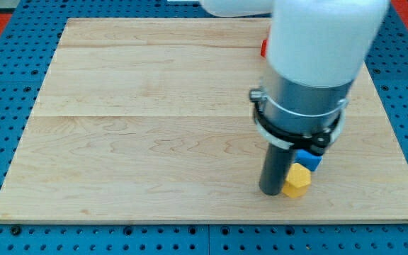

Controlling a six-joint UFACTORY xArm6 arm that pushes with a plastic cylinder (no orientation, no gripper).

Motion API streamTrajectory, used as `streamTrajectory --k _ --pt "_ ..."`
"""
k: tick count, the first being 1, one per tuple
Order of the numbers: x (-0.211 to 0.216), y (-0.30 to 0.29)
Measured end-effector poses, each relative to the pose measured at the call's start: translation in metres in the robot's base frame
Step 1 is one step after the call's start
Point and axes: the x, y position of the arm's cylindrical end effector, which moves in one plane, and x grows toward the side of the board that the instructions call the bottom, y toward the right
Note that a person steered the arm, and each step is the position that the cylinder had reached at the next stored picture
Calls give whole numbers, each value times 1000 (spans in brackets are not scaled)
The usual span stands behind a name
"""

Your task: Move the yellow hexagon below the blue cube

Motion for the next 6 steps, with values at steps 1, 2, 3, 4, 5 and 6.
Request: streamTrajectory --k 1,2,3,4,5,6 --pt "0 18" --pt "27 -1" --pt "43 35" --pt "38 110" --pt "16 169" --pt "10 195"
